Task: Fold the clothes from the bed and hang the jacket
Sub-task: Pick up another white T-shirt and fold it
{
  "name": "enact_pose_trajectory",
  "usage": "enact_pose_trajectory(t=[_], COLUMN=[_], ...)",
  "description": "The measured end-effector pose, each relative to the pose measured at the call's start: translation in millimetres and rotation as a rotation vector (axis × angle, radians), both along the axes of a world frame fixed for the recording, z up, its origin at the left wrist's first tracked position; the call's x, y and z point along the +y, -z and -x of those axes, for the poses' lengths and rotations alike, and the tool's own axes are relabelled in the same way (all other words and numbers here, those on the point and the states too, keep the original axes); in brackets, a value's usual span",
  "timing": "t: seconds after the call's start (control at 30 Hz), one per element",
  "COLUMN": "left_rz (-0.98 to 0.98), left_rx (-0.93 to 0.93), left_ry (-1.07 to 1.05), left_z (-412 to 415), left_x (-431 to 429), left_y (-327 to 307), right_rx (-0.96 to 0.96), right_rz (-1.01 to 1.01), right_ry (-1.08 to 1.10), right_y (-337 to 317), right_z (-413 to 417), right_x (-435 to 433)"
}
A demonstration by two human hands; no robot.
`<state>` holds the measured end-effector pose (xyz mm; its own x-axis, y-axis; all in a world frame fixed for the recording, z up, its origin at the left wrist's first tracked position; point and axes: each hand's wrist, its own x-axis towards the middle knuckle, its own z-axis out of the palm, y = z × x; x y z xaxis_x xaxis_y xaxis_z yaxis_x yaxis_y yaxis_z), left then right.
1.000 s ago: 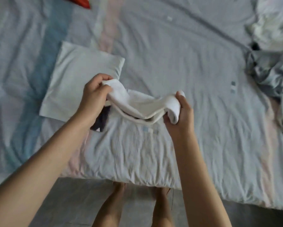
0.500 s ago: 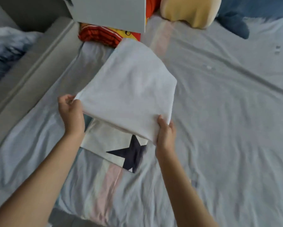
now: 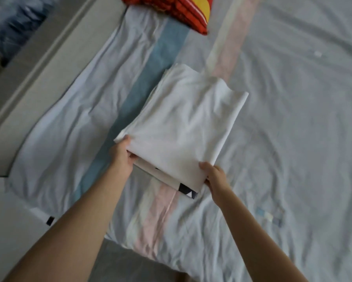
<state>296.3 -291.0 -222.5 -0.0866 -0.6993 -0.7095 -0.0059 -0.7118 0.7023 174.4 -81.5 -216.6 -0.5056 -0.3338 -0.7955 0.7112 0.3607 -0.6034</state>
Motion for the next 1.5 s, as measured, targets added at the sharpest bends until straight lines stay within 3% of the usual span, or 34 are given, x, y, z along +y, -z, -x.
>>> enact_pose_trajectory(t=[0.1, 0.2, 0.27, 0.33, 0.43, 0.57, 0.67, 0.83, 0.9, 0.97, 1.03, 1.1, 1.17, 1.2, 1.3, 1.37, 1.43, 1.5], left_rz=[0.054, -0.030, -0.045, -0.003, 0.060, 0.324, 0.460, 0.455, 0.521, 0.908, 1.242, 1.316, 1.253, 1.219, 1.163, 1.144, 1.132, 1.129], left_rx=[0.029, 0.036, 0.003, -0.024, -0.135, -0.642, -0.687, -0.767, -0.935, -1.054, -1.023, -1.052, -1.104, -1.128, -1.144, -1.122, -1.110, -1.107], left_ry=[-0.123, -0.102, -0.093, -0.097, -0.136, 0.030, 0.047, 0.080, 0.120, 0.336, 0.733, 1.060, 1.208, 1.228, 1.213, 1.222, 1.211, 1.208], left_z=[-11.5, -26.1, -28.9, -27.3, -23.0, -8.5, -3.3, -1.1, 2.8, 4.3, 12.2, 17.0, 15.3, 12.9, 8.7, 10.4, 12.0, 11.2], left_x=[0.5, 18.3, 21.5, 19.4, 17.5, 13.4, 2.5, -1.7, 5.8, 15.8, 33.1, 47.5, 53.7, 52.2, 47.0, 46.8, 47.9, 47.0], left_y=[6.9, 18.2, 21.2, 22.1, 24.0, 16.3, 16.6, 19.8, 8.2, 1.7, 5.9, 16.5, 29.0, 35.0, 41.0, 41.5, 40.9, 40.7], right_rx=[0.079, 0.238, 0.208, 0.177, 0.181, 0.159, 0.331, 0.539, 0.695, 1.066, 1.439, 1.790, 1.924, 1.848, 1.479, 1.343, 1.327, 1.552], right_rz=[-0.009, -0.112, -0.108, -0.081, -0.012, 0.144, -0.077, -0.300, -0.373, -0.316, -0.034, 0.149, 0.064, -0.089, -0.510, -0.674, -0.738, -0.614], right_ry=[-0.147, -0.335, -0.401, -0.318, 0.006, 0.130, 0.120, 0.153, 0.151, -0.115, -0.604, -1.240, -1.605, -1.611, -1.301, -1.198, -1.094, -1.022], right_y=[2.7, 14.2, 16.9, 12.8, 8.5, 8.8, 9.0, 12.4, 6.3, 0.4, -2.0, 17.0, 40.7, 46.5, 45.9, 42.5, 33.4, 26.2], right_z=[-2.9, -5.5, 2.5, 21.4, 65.5, 126.3, 156.7, 173.6, 158.5, 127.3, 95.6, 82.5, 95.8, 111.3, 163.6, 178.7, 176.2, 163.0], right_x=[10.6, 19.1, 14.7, 6.2, -15.1, -61.7, -82.1, -76.0, -79.2, -82.5, -82.8, -77.4, -70.7, -70.1, -68.9, -67.8, -78.7, -94.7])
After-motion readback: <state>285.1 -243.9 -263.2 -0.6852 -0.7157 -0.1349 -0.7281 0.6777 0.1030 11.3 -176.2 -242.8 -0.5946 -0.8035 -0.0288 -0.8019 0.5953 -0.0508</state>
